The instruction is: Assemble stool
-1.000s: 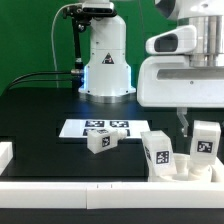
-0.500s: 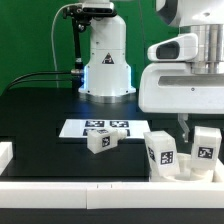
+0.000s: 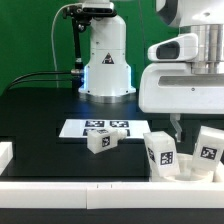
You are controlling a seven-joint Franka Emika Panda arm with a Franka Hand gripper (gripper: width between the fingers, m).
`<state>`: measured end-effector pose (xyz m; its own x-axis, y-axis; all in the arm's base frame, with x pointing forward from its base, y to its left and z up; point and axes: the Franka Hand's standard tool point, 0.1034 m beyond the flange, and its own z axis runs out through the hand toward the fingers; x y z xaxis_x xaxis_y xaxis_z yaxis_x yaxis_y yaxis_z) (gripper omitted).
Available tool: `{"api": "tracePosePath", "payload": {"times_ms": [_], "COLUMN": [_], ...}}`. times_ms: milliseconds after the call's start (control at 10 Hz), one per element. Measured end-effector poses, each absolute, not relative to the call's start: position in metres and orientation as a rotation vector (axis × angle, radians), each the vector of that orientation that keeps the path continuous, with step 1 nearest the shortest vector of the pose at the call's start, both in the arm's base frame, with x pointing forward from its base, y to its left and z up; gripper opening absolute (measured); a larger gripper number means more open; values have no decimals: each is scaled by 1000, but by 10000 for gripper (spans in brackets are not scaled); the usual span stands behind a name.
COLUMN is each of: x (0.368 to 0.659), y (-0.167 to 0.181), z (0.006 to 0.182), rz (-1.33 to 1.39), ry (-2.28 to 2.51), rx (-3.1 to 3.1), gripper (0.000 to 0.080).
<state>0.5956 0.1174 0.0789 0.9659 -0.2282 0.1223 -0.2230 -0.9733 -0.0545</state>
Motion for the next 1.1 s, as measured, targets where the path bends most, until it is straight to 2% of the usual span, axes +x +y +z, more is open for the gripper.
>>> {"api": "tracePosePath", "payload": {"times_ms": [100, 300, 600, 1000, 1100], "x": [596, 605, 609, 607, 607], "y": [117, 117, 116, 122, 122], "z": [79, 88, 91, 84, 84], "rz": [-192, -185, -57, -92, -91], "ry": [357, 417, 449, 464, 464], "rx": [-3074, -3053, -3056, -3054, -3054], "gripper": [626, 645, 649, 649, 547]}}
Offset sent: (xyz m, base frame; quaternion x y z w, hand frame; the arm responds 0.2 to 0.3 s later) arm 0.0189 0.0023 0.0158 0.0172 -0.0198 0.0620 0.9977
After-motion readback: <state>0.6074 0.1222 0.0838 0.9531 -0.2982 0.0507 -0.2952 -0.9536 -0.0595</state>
